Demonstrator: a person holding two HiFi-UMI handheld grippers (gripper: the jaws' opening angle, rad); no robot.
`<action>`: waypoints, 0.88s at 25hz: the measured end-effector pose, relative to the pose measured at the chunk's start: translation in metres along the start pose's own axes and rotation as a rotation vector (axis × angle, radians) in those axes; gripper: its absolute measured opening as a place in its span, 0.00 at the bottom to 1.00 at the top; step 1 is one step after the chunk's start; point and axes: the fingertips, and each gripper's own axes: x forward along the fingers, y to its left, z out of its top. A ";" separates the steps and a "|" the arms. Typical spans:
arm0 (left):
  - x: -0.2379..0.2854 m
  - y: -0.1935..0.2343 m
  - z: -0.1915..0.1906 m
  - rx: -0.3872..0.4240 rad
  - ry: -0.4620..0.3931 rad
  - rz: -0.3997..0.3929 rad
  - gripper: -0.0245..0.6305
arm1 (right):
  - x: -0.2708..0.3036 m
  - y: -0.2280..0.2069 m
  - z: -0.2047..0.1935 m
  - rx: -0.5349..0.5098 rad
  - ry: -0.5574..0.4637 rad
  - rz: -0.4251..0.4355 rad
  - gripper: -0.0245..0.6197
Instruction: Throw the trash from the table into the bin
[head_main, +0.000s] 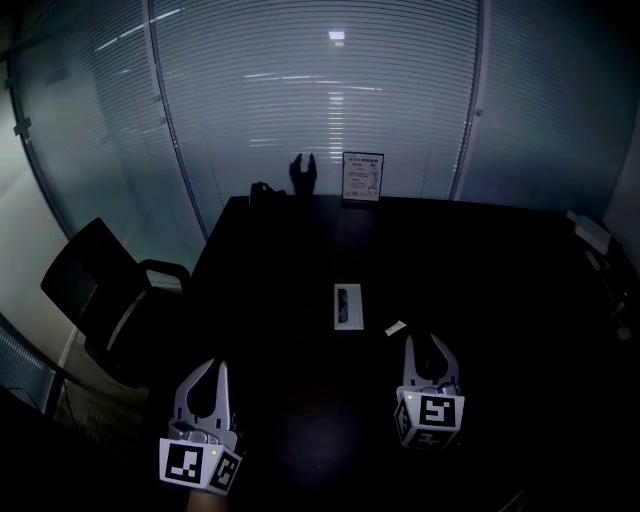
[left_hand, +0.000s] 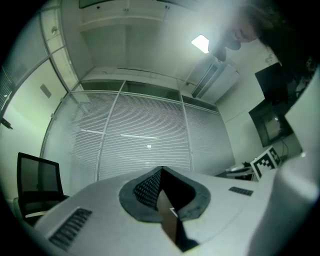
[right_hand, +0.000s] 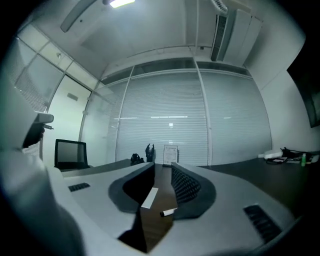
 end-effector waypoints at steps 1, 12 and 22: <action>0.005 0.002 -0.001 0.001 0.007 0.004 0.04 | 0.010 -0.001 -0.010 0.011 0.034 0.001 0.19; 0.036 0.032 -0.029 0.028 0.079 0.054 0.04 | 0.101 -0.015 -0.120 0.181 0.328 -0.070 0.42; 0.061 0.040 -0.065 0.024 0.158 0.025 0.04 | 0.160 -0.036 -0.211 0.283 0.566 -0.187 0.45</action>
